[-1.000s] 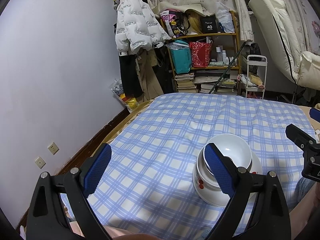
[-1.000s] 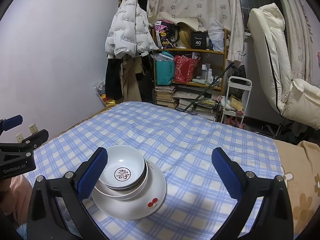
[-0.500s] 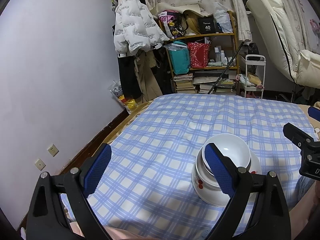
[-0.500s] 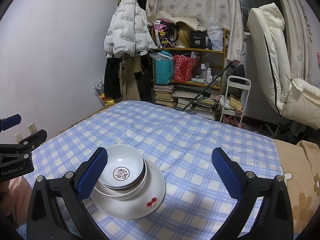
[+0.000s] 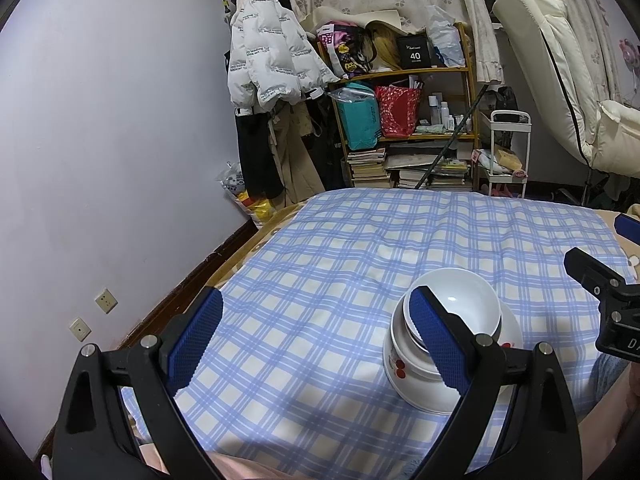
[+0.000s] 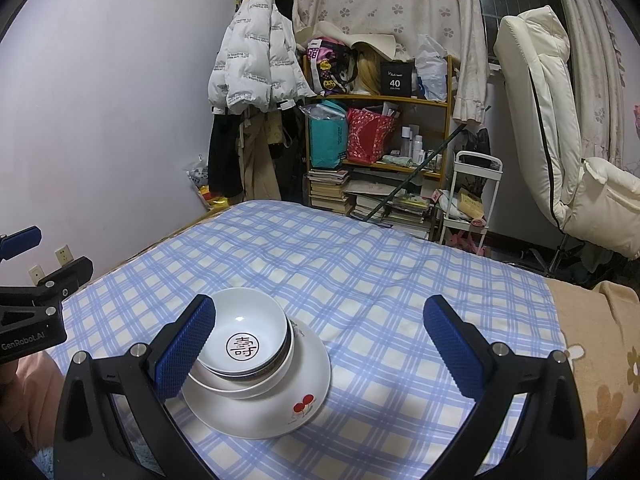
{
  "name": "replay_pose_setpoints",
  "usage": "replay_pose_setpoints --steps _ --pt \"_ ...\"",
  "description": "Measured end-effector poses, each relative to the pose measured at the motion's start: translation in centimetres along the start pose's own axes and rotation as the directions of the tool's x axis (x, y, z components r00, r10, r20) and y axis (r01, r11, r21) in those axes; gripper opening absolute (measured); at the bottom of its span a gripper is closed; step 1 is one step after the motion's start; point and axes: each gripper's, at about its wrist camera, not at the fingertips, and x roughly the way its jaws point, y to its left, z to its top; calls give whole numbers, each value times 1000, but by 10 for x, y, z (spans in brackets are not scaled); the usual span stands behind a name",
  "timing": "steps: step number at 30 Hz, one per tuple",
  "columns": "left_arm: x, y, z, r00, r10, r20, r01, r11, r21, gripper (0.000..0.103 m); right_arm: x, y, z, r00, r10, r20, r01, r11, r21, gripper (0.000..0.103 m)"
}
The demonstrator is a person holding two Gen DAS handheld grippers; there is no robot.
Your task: Organize plates and bowls
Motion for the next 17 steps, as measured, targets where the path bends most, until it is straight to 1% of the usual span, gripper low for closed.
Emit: replay_pose_setpoints --steps 17 --pt "-1 -2 0 1000 -2 3 2 1000 4 93 0 -1 1 1000 1 -1 -1 1000 -3 103"
